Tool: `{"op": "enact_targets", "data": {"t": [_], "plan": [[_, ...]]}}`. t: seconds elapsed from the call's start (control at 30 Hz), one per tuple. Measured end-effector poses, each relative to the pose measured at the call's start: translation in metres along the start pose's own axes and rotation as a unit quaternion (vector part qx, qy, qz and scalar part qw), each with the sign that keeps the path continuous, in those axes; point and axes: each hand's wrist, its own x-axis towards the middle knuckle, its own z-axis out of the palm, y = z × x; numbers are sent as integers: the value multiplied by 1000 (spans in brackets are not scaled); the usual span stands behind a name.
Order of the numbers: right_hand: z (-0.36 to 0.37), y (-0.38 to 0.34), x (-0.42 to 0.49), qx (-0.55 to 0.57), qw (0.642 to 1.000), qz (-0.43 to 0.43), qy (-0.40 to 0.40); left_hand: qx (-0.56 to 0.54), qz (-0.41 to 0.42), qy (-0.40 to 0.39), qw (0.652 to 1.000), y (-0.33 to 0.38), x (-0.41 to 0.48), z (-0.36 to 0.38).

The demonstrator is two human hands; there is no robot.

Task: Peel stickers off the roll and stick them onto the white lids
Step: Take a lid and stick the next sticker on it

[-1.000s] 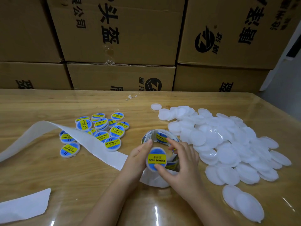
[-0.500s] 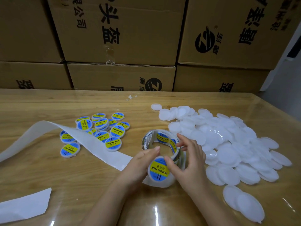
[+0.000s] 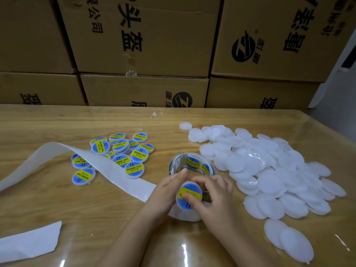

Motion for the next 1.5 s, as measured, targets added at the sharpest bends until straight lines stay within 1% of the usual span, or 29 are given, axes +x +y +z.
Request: {"op": "enact_targets", "data": {"t": [0.07,0.13,0.2,0.27,0.37,0.43,0.53,0.63,0.7,0.8,0.9,1.0,1.13,1.2,1.3,1.37,1.5], "plan": [[0,4,0,19,999,25,20,4,-10,-9,1000,-2,0,-2],[0,7,0,25,999,32,23,13,-18,-11,1000,-4,0,-2],[1,9,0,28,999,23,18,9,-22,8,1000,-3,0,-3],[1,9,1,30,999,17,16,-1,-8,33,999,-2,0,-5],[-1,8,4,30,999,16,3,-56,13,48,997,-3,3,-9],[-2,6,5,28,999,11,-12,-73,20,59,995,-3,4,-11],[-1,3,3,24,999,-5,-35,-56,26,73,995,-4,5,-9],[-2,0,1,25,998,1,-66,6,33,81,996,-6,5,-3],[-1,-1,-1,15,997,2,-75,49,41,69,996,-5,4,2],[3,0,-2,7,998,1,-63,38,44,27,998,-3,3,5],[4,3,-2,47,996,65,-29,51,42,17,998,-2,2,2],[2,8,-1,52,996,74,-4,53,43,0,998,-4,3,1],[0,18,3,116,984,130,33,67,70,-39,995,-7,2,1],[0,21,3,128,980,145,41,100,76,-46,991,-8,1,2],[2,19,3,114,986,114,35,160,101,15,982,-9,0,2],[5,17,2,105,990,95,21,170,113,54,977,-11,0,-1],[9,22,0,34,999,32,-5,207,125,95,966,-15,0,-11]]}}
